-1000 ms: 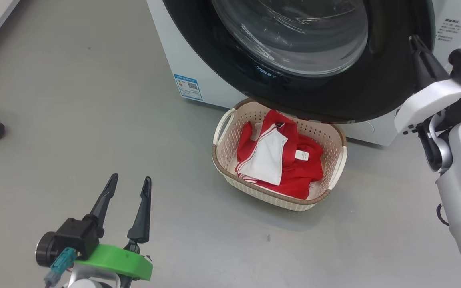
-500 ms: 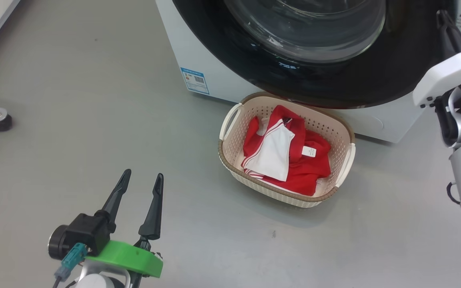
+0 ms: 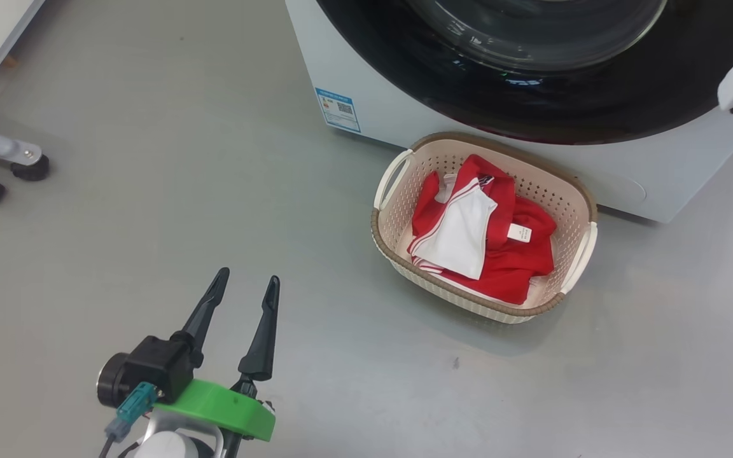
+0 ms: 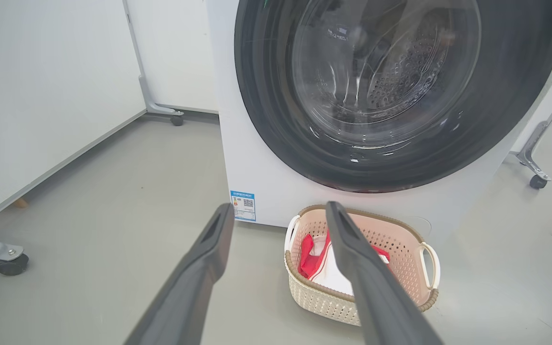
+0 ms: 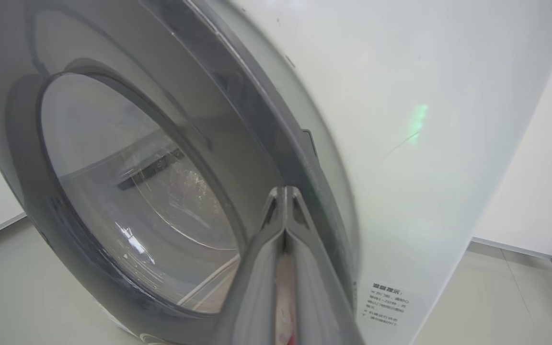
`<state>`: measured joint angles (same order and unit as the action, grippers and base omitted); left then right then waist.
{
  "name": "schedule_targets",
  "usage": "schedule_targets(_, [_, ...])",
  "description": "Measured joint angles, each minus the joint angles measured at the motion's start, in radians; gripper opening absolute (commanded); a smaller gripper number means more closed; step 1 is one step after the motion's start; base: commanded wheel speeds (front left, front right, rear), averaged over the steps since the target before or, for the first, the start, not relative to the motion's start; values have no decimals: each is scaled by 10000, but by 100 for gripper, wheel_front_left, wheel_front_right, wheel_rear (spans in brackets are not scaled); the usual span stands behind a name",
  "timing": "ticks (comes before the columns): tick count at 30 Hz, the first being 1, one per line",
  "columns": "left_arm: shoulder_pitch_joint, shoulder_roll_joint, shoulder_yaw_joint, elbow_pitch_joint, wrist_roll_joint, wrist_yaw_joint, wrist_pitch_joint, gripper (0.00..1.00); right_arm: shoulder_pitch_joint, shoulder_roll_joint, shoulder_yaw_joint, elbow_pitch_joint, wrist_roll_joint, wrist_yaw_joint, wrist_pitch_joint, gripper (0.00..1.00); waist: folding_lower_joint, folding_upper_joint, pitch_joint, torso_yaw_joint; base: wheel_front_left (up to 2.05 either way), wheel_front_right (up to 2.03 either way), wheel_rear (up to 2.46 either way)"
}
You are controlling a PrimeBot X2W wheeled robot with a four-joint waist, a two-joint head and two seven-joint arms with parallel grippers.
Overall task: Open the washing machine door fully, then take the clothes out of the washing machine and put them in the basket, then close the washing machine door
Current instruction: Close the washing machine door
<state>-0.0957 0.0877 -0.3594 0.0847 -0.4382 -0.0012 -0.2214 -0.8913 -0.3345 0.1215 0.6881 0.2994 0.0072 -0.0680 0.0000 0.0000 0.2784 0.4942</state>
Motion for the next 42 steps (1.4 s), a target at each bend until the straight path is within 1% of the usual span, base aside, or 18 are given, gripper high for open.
schedule_targets(4, [-164, -42, -107, 44, 0, -46, -21, 100, -250, -209, -38, 244, -31, 0, -4, 0, 0, 0, 87, 158, 0, 0, 0])
schedule_targets(9, [-292, -102, -128, 73, 0, -54, -86, 100, -537, -314, -36, 481, -46, 2, -4, 0, 0, 0, 215, 339, 0, 0, 0])
schedule_targets(19, [-324, -163, -121, 276, 0, -56, -171, 100, -751, -157, 77, 974, -125, 25, -192, 0, 0, 0, 332, 449, 0, 0, 0])
schedule_targets(26, [-468, -173, -115, 439, 0, -56, -186, 100, -834, -54, 330, 1185, -163, 314, -608, 0, 0, 0, 235, 391, 0, 0, 0])
schedule_targets(28, [-478, -176, -63, 489, 0, -56, -188, 100, -801, 75, 489, 1248, -205, 449, -729, 0, 0, 0, 154, 355, 0, 0, 0])
schedule_targets(30, [-478, -174, -8, 522, 0, -56, -188, 100, -744, 320, 594, 1258, -207, 466, -886, 0, 0, 0, 84, 283, 0, 0, 0])
schedule_targets(31, [-476, -171, 8, 537, 0, -56, -188, 100, -683, 414, 614, 1256, -207, 535, -951, 0, 0, 0, 51, 240, 0, 0, 0])
schedule_targets(35, [-477, -134, 36, 581, 2, -56, -188, 100, -283, 625, 685, 1252, -203, 619, -1336, 0, 0, 0, -98, 49, 0, 0, 0])
schedule_targets(38, [-477, -67, 58, 593, 63, -56, -188, 100, 45, 748, 669, 1200, -184, 621, -1524, 0, 0, 0, -234, -112, 0, 0, 0])
schedule_targets(42, [-477, -12, 159, 617, 104, -56, -190, 100, 567, 1074, 612, 963, 2, 677, -1685, 0, 0, 0, -428, -359, 0, 0, 0])
